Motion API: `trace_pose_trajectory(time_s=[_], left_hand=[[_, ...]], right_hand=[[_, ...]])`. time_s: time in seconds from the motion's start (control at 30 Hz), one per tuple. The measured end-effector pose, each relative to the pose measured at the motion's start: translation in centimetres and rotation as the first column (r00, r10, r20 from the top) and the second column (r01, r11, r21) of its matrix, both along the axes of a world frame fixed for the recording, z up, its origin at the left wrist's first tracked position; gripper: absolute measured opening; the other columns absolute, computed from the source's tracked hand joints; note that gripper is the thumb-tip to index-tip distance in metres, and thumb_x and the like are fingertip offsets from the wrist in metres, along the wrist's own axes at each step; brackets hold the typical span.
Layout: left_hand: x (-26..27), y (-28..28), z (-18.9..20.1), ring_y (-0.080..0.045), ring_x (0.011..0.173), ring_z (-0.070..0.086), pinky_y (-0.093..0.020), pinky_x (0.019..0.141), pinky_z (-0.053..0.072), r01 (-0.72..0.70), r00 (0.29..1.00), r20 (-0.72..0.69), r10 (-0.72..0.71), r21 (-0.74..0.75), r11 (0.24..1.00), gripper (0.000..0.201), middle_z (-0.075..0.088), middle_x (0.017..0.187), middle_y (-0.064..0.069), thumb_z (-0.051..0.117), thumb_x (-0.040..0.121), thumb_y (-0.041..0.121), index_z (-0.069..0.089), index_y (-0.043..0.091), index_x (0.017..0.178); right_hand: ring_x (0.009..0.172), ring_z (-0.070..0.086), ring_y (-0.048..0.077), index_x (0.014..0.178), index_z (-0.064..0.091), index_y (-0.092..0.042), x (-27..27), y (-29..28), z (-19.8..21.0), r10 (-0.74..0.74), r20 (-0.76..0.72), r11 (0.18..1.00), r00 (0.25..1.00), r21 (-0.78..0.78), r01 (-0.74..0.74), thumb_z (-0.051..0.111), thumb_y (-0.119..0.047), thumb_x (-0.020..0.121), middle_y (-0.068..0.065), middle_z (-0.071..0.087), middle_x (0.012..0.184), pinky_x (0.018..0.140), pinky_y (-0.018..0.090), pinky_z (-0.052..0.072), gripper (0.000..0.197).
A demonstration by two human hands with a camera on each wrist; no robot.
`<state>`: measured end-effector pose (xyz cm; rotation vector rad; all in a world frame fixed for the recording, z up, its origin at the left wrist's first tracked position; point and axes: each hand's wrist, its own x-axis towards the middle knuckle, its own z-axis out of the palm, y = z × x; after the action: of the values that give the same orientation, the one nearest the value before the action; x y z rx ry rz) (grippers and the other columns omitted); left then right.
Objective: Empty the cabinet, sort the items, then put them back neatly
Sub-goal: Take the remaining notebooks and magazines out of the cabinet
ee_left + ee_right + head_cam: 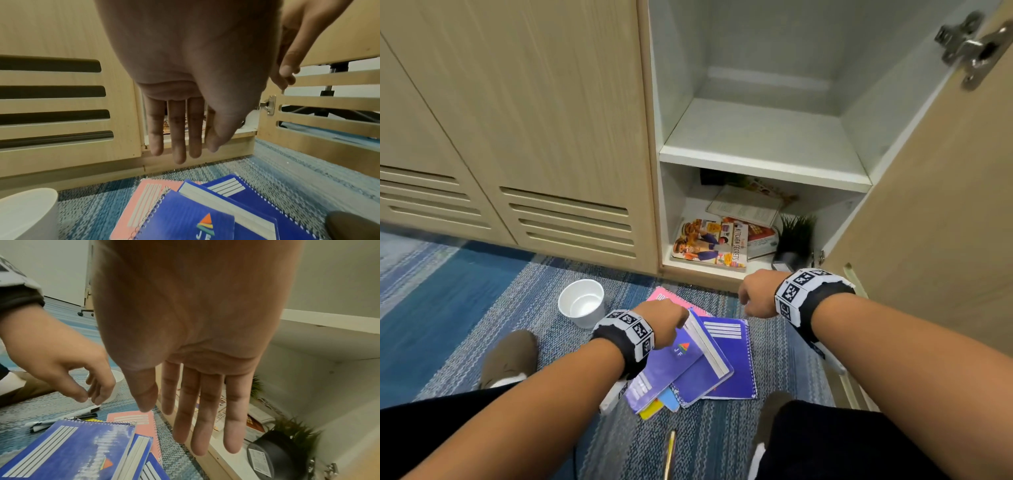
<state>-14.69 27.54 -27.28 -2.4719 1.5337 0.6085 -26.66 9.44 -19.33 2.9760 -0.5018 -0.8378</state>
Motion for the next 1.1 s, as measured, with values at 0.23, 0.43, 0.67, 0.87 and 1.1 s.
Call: trace_pose_trajectory(time_s=[0.23,0.43,0.67,0.87,1.1], left_hand=[[1.3,-2.4,2.4,-0.029,0.102,0.062,-0.034,0.074,0.046,0.000,1.000,-0.017,-0.001,-0.082,0.997,0.026,0.066,0.114,-0.008,0.048,0.090,0.016,0.060,0.019,0.113],[2.7,-5.8,3.7,-0.025,0.096,0.063,-0.034,0.075,0.052,0.025,0.998,0.061,-0.015,-0.155,0.988,0.022,0.068,0.107,-0.005,0.050,0.091,0.021,0.063,0.022,0.108],[5.6,-11.3,2.2,-0.028,0.102,0.063,-0.036,0.079,0.052,0.077,0.989,0.137,-0.053,-0.174,0.982,0.025,0.067,0.113,-0.007,0.051,0.089,0.020,0.060,0.021,0.113],[8.3,-16.5,-2.7,-0.027,0.130,0.045,-0.045,0.104,0.043,0.080,0.975,0.219,-0.036,-0.196,0.977,0.067,0.047,0.144,-0.006,0.067,0.081,0.029,0.041,0.024,0.143],[9.3,-19.0,-10.1,-0.035,0.150,0.014,-0.055,0.120,0.017,-0.003,0.982,0.187,0.018,-0.084,0.996,0.108,0.014,0.164,-0.012,0.070,0.081,0.044,-0.003,0.024,0.158]], right_hand=[[0.109,0.063,0.026,0.116,0.072,-0.017,-0.3,-3.2,3.1,-0.182,0.105,0.983,0.978,0.058,0.177,0.060,-0.026,0.090,0.007,0.068,0.117,0.092,0.034,0.053,0.029],[0.100,0.067,0.026,0.110,0.073,-0.012,0.6,-6.1,1.3,-0.310,0.100,0.950,0.945,0.059,0.306,0.060,-0.025,0.089,0.009,0.071,0.110,0.086,0.034,0.057,0.027],[0.093,0.067,0.026,0.105,0.073,-0.015,4.9,-9.3,-3.3,-0.336,0.118,0.938,0.935,0.130,0.320,0.059,-0.026,0.087,0.007,0.072,0.104,0.084,0.037,0.058,0.025],[0.104,0.064,0.029,0.122,0.064,-0.012,9.2,-12.5,-8.1,-0.432,0.206,0.897,0.878,0.196,0.396,0.054,-0.019,0.091,0.011,0.066,0.117,0.086,0.037,0.057,0.033],[0.112,0.060,0.037,0.123,0.055,-0.003,11.8,-14.7,-15.0,-0.604,0.313,0.797,0.733,0.260,0.546,0.056,-0.016,0.091,0.020,0.060,0.123,0.089,0.038,0.052,0.035]])
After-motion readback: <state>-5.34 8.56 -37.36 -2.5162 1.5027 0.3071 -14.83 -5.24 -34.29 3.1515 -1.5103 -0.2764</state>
